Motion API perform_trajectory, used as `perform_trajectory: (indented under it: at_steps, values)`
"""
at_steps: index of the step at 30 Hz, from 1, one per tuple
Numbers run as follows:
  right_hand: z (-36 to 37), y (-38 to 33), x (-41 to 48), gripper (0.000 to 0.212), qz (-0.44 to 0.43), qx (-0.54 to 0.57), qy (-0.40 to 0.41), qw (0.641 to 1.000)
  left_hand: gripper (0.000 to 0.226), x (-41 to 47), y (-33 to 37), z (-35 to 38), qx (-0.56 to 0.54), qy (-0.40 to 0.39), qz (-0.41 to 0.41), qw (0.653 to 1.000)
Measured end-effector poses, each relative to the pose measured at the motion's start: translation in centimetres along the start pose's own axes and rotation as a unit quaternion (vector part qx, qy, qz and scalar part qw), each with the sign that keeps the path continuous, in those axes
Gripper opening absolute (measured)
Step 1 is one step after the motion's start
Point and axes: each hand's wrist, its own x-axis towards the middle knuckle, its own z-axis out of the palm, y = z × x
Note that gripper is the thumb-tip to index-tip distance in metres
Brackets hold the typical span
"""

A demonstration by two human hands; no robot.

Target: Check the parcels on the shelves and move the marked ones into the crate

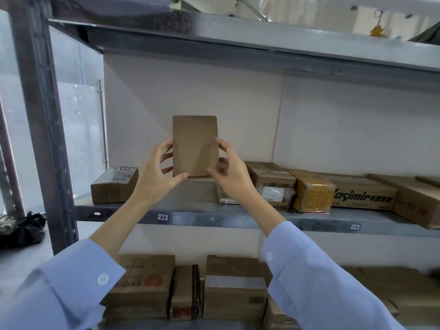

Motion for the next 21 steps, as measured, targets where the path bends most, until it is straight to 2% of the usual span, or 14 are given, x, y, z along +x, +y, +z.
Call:
perform_trajectory:
  at_steps: [9,14,21]
  values:
    - [0.11,-0.49,0.33,0.103,0.011,-0.031,0.017,0.999,0.095,0.4,-0.26,-0.22,-0.012,0.009,-0.038,0.999]
    - [0.61,-0.95,0.54,0.097,0.022,-0.037,0.004,0.999,0.09,0.55,0.35,-0.14,0.012,0.035,-0.024,0.999]
    - [0.41,-1.03,0.39,0.087,0.029,-0.029,-0.006,0.999,0.078,0.4,0.24,-0.85,0.004,0.023,-0.021,1.0]
